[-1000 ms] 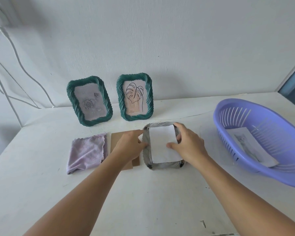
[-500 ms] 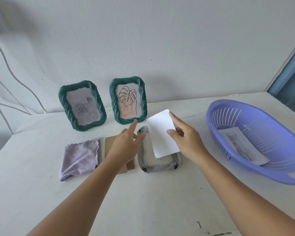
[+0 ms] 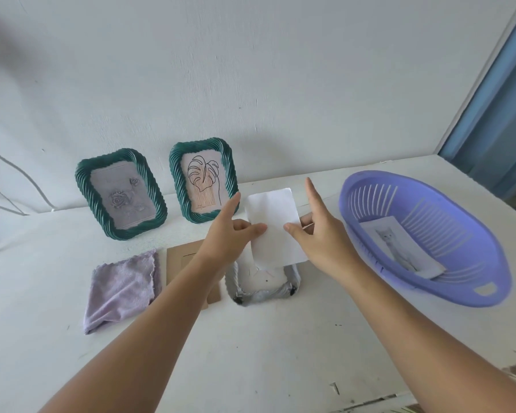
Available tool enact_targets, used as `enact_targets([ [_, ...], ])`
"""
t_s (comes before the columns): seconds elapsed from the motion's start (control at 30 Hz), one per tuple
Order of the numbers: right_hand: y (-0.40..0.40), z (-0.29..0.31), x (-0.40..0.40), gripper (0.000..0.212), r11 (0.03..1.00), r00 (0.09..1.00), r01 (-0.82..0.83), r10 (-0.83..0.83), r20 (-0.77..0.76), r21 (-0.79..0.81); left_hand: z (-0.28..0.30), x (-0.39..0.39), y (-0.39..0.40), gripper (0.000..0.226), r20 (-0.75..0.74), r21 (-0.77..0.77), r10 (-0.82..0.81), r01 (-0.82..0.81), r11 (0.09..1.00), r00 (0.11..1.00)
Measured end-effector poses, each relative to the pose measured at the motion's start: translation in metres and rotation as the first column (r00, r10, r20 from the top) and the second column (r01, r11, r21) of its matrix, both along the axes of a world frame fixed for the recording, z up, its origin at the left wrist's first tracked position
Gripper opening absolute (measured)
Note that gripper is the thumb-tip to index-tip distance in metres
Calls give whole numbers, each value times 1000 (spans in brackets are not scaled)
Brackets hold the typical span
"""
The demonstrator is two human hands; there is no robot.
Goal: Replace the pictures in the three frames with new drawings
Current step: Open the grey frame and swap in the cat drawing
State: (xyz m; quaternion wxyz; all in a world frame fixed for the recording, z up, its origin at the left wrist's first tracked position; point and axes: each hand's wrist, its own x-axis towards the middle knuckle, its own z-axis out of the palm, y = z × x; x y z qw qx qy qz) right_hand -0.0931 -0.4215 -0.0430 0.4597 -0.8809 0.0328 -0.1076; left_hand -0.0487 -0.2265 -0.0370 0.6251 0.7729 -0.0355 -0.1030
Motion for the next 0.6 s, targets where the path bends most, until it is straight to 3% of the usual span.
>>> enact_targets([
  [0.1, -6, 10, -8, 94, 976, 994, 37, -14, 109, -216, -1, 1, -5, 87, 37, 11, 34, -34, 999, 999],
  [0.2, -24, 23, -16, 81, 886, 968, 154, -46, 247, -438, -3, 2, -13, 87, 44, 23, 15, -16, 1000, 999],
  [0.3, -49, 38, -23, 72, 763, 976, 218, -169, 138, -608, -7, -1, -32, 87, 30, 37, -23, 22, 999, 999],
  [0.43, -75, 33, -32, 71, 798, 949, 104, -258, -180, -593, -10, -3, -63, 85, -20, 56, -63, 64, 996, 998],
  [0.6, -83, 31, -36, 74, 865, 955, 126, -239, -178, -486, -15, 1, -92, 87, -6, 224, -115, 113, 968, 993],
])
